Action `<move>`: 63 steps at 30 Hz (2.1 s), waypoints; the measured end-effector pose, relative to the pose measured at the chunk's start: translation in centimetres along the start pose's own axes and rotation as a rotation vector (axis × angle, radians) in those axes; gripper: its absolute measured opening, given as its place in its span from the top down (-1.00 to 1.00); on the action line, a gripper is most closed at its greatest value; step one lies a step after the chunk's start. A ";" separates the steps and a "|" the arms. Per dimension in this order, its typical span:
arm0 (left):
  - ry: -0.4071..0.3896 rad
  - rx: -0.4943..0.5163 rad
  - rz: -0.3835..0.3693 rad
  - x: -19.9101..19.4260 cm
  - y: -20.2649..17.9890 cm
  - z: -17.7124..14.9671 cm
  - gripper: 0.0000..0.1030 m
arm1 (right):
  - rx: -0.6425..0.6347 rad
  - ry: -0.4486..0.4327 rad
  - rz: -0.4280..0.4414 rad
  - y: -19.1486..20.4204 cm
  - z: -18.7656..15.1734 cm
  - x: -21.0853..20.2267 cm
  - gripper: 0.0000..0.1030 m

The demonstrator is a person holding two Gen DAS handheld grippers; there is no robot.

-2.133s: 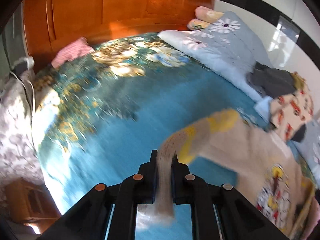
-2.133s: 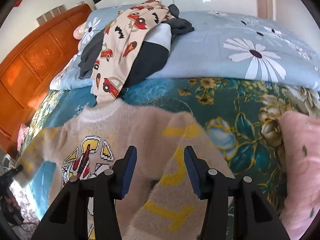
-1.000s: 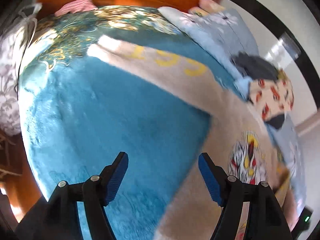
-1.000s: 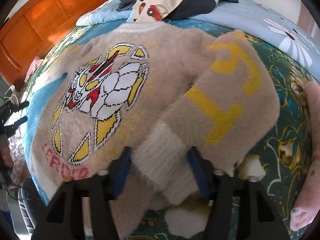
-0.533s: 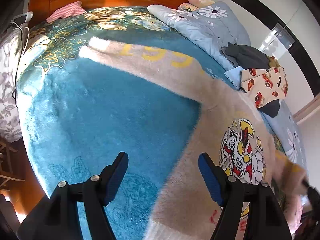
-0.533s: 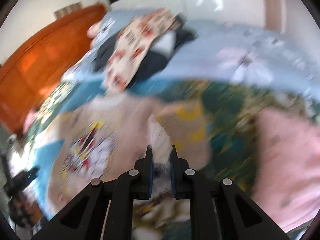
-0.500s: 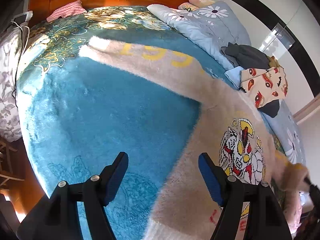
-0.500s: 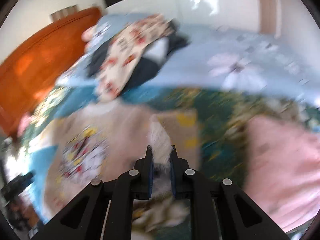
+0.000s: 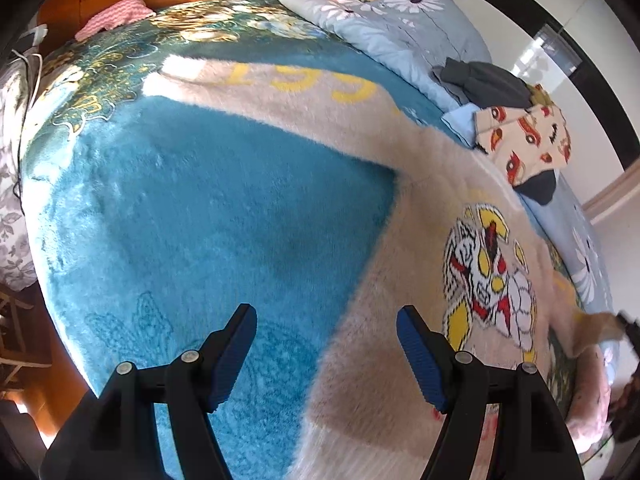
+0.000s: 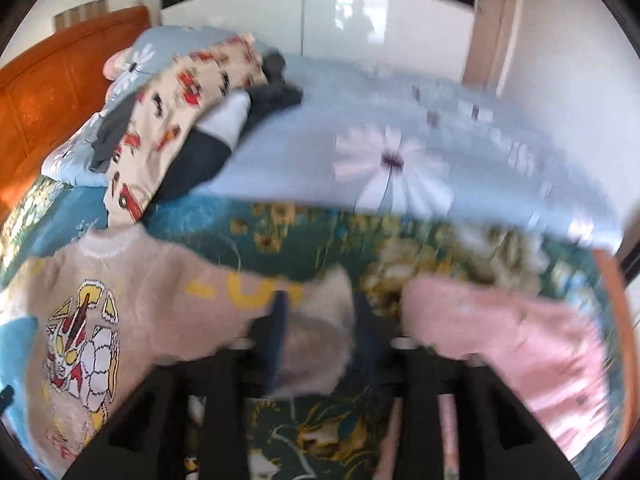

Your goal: Fold clothes

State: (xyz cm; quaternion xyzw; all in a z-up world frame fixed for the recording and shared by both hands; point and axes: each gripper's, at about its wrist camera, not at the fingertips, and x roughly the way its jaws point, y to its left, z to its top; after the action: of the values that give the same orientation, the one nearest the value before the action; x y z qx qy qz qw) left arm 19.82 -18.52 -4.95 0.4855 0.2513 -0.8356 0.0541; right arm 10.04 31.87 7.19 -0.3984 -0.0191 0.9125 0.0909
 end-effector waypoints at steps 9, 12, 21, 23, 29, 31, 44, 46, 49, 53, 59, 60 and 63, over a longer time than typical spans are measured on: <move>0.060 0.066 -0.106 1.0 -0.9 -0.7 -0.48 | 0.018 0.184 0.516 6.0 -6.0 -0.2 -0.25; 0.086 0.101 -0.106 1.7 -1.3 -0.7 -0.48 | 0.066 0.367 0.635 8.2 -10.9 2.6 -0.25; 0.177 0.141 -0.203 2.9 -1.7 -2.2 -0.48 | 0.213 0.509 0.862 11.1 -16.2 3.4 -0.26; 0.187 0.119 -0.247 2.6 -1.2 -2.3 -0.45 | 0.203 0.510 0.886 12.0 -16.3 3.1 -0.27; 0.189 0.010 -0.399 1.6 1.1 -2.6 -0.28 | 0.262 0.422 0.989 11.9 -15.3 1.8 -0.26; 0.181 -0.039 -0.429 1.2 2.2 -2.6 -0.12 | 0.332 0.391 1.010 10.7 -15.1 1.9 -0.24; 0.193 -0.039 -0.334 1.3 2.8 -3.5 0.61 | 0.327 0.508 0.908 11.3 -17.1 3.1 0.50; 0.157 -0.054 -0.334 0.5 3.4 -3.0 0.77 | 0.296 0.504 0.885 11.4 -17.0 2.6 0.64; 0.103 -0.021 -0.287 -0.8 3.3 -2.3 0.78 | 0.254 0.508 0.878 12.3 -17.0 2.0 0.68; 0.051 0.009 -0.217 -2.2 3.4 -1.3 0.78 | 0.174 0.535 0.914 14.6 -17.6 1.0 0.68; 0.048 -0.055 -0.145 -1.7 5.5 -0.5 0.78 | 0.096 0.582 0.950 16.3 -18.9 0.7 0.69; 0.056 -0.057 -0.142 -1.4 5.6 -0.5 0.78 | 0.099 0.584 0.947 16.0 -18.9 0.8 0.69; 0.068 -0.055 -0.122 -0.5 5.0 -0.9 0.75 | 0.140 0.566 0.916 14.1 -18.2 1.0 0.68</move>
State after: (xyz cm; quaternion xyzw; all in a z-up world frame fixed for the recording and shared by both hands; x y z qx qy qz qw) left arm 22.44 -22.48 -6.69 0.4956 0.3051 -0.8132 0.0077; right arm 20.55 17.49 -7.40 -0.5890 0.2427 0.7149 -0.2883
